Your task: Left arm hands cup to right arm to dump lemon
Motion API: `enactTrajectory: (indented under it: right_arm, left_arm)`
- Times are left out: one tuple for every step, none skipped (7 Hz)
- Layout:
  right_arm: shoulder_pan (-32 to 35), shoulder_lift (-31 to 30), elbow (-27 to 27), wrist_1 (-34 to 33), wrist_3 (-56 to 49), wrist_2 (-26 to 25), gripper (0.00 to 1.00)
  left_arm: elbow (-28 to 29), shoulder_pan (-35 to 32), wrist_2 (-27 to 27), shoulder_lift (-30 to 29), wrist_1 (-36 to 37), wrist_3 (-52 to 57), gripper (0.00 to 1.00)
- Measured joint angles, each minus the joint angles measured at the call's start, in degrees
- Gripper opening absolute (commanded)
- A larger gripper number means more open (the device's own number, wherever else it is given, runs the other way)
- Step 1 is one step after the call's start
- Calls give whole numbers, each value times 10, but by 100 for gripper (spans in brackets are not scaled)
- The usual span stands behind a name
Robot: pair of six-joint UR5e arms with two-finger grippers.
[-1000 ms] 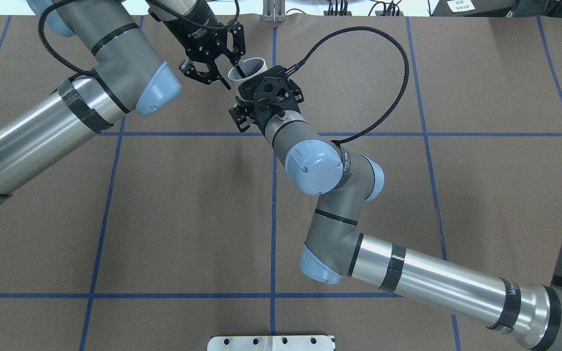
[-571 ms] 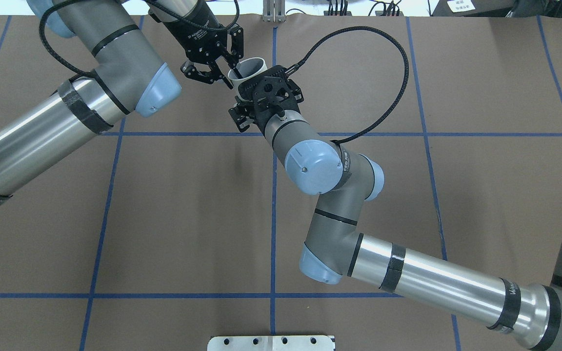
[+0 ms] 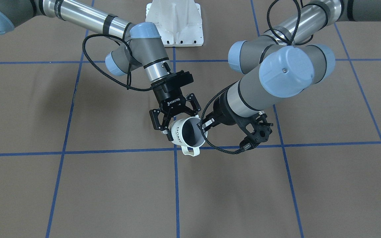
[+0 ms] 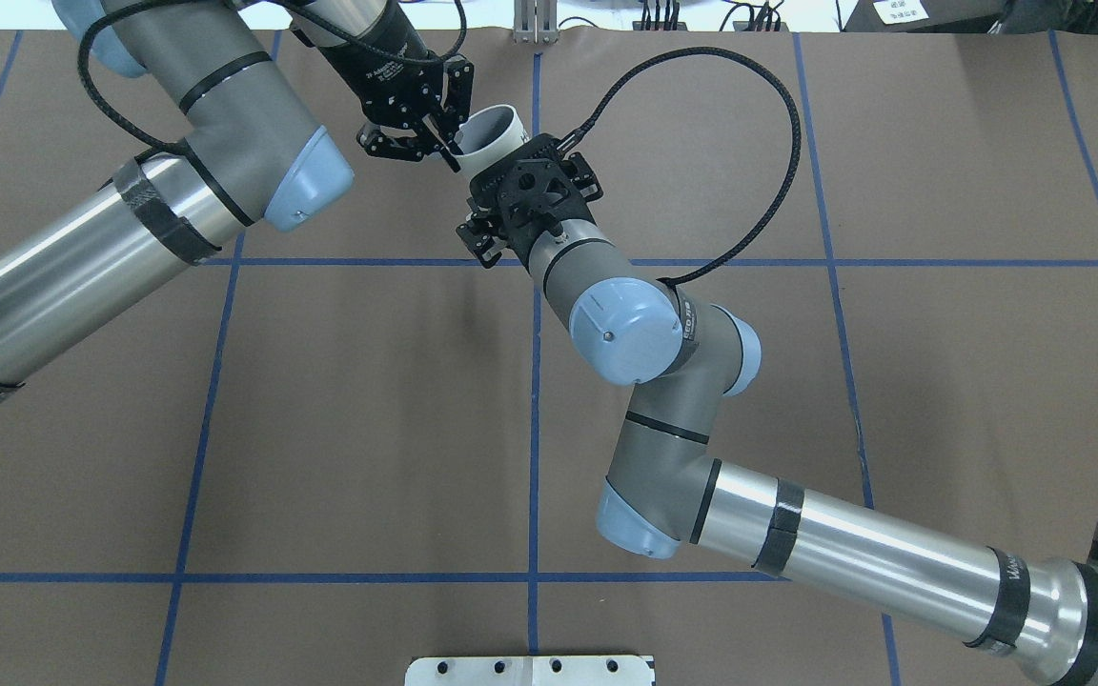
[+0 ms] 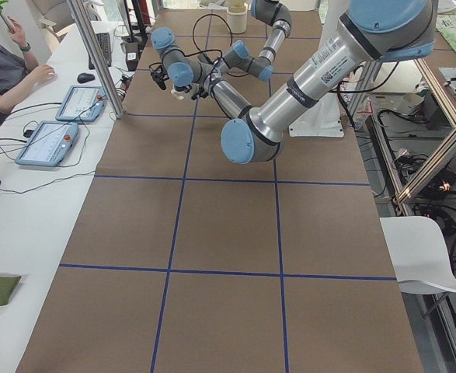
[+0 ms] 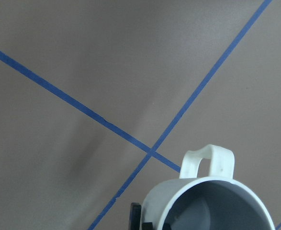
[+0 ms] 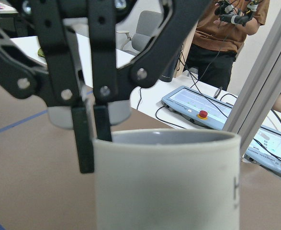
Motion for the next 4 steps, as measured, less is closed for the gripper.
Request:
enactTrajectory:
  right_arm:
    - [0,-3,4,1,-6,0,98]
    - [-1,-4,6,1,-9,0,98]
    - [-1,-5,8,1,-9,0,98]
    - [-1,-10,14,1,-10,0,98]
  left_arm:
    - [0,0,0,0,0,0,0]
    - [0,0,0,0,-1,0,0]
    - [0,0,0,0,-3,0,0]
    - [0,0,0,0,-3,0,0]
